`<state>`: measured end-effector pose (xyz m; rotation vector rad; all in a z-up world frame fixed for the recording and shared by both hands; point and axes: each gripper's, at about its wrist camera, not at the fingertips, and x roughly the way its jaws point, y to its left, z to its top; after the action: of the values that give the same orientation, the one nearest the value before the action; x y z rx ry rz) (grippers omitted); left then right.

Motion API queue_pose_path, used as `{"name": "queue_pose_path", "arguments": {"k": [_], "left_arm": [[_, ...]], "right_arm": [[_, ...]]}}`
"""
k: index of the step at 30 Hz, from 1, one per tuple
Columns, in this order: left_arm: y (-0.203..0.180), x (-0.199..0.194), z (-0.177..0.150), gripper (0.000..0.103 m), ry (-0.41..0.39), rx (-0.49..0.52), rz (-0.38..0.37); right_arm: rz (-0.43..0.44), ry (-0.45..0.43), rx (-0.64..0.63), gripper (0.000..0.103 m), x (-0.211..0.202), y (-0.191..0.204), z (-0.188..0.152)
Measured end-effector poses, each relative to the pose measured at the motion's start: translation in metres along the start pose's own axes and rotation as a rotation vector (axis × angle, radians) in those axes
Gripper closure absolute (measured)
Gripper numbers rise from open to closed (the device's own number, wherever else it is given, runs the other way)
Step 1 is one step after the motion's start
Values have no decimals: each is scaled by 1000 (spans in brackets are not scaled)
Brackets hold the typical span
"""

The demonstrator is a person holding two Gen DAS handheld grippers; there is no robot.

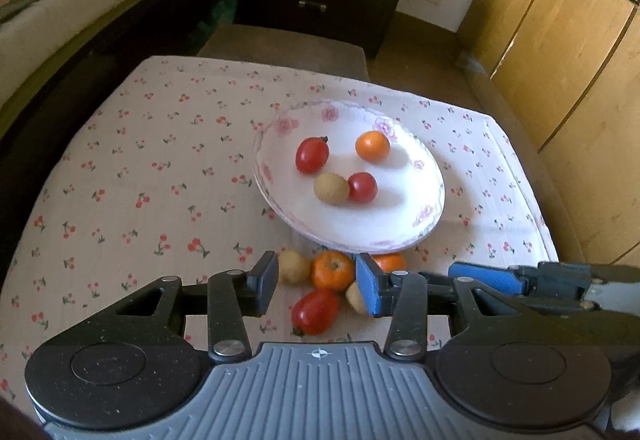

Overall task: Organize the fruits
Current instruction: 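Withdraw both grippers from the bowl toward the remaining fruits, then close right gripper on a small brown fruit while left gripper grasps the elongated red tomato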

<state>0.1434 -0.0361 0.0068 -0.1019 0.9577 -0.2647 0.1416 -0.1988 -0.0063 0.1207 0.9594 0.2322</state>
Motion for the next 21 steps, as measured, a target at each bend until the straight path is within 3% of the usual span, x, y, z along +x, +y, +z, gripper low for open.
{"name": "queue_pose_path", "arguments": {"k": [14,21], "left_arm": [[23,-8,-3,48,10,-43,4],[25,-6,-4,46,22,-49,-7]], "right_arm": [[89,104,-89,72,26,45,-25],[81,127,-125,72,46,54,-30]]}}
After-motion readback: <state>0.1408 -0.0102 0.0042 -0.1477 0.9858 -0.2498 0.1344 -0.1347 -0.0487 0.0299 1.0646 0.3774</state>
